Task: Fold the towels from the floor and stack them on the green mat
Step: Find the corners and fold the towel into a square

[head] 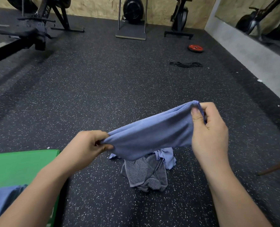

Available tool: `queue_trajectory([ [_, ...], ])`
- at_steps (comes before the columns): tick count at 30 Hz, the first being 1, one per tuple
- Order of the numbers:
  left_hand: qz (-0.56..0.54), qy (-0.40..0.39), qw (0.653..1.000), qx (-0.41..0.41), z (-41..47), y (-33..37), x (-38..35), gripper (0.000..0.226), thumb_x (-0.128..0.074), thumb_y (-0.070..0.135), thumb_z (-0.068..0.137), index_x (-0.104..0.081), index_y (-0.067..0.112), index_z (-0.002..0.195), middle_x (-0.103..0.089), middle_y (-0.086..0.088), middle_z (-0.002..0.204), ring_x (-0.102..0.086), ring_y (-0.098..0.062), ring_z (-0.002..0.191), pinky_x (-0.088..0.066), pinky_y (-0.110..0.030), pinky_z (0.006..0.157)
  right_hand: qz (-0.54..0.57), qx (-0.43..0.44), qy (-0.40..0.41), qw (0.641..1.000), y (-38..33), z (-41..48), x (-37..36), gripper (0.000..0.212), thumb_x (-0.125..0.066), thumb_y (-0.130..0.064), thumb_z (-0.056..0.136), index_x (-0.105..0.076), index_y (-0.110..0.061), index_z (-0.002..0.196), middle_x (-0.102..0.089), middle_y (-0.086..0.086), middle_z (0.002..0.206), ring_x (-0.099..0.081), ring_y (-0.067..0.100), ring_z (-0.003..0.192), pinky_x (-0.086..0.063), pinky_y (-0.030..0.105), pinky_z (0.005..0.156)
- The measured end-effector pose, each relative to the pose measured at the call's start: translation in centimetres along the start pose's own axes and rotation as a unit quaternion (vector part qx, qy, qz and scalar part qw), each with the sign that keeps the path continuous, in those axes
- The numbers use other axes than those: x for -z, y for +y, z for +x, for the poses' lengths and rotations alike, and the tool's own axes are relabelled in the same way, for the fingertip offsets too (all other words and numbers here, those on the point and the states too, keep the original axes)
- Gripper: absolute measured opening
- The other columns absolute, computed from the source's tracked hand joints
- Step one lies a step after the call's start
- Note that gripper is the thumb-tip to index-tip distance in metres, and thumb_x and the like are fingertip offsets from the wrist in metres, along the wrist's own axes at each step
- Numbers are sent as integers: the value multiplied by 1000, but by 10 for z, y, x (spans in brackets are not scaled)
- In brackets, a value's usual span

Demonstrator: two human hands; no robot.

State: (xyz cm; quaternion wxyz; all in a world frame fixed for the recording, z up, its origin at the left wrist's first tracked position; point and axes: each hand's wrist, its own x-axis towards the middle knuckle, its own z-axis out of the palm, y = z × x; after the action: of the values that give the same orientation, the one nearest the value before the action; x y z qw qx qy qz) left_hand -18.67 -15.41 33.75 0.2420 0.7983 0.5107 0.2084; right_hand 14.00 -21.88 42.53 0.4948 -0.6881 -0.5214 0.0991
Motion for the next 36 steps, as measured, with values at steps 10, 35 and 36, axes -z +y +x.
queue_trajectory([
  [10, -229, 28, 966, 120, 1, 1, 13, 24, -74, 36, 93, -72, 29, 116, -74, -15, 98, -60, -24, 79, -47, -42, 81, 13, -25, 16, 999, 1, 0, 0, 18, -54, -33, 112, -59, -24, 98, -56, -4, 74, -45, 6, 64, -34, 26, 58],
  [35, -313, 341, 864, 199, 6, 43, -10, 28, -52, 49, 111, -60, 27, 96, -66, 14, 91, -55, -7, 81, -46, -41, 77, 39, -97, -5, 994, -2, -6, -14, 32, -53, -43, 110, -56, -20, 87, -54, 14, 67, -41, 17, 58, -33, 38, 58],
  [36, -318, 338, 861, 210, 5, 43, -13, 26, -53, 49, 111, -61, 28, 97, -68, 13, 94, -56, -7, 82, -47, -41, 78, 42, -105, -8, 994, -1, -6, -15, 33, -54, -43, 109, -56, -20, 86, -49, 7, 62, -39, 16, 58, -32, 38, 58],
])
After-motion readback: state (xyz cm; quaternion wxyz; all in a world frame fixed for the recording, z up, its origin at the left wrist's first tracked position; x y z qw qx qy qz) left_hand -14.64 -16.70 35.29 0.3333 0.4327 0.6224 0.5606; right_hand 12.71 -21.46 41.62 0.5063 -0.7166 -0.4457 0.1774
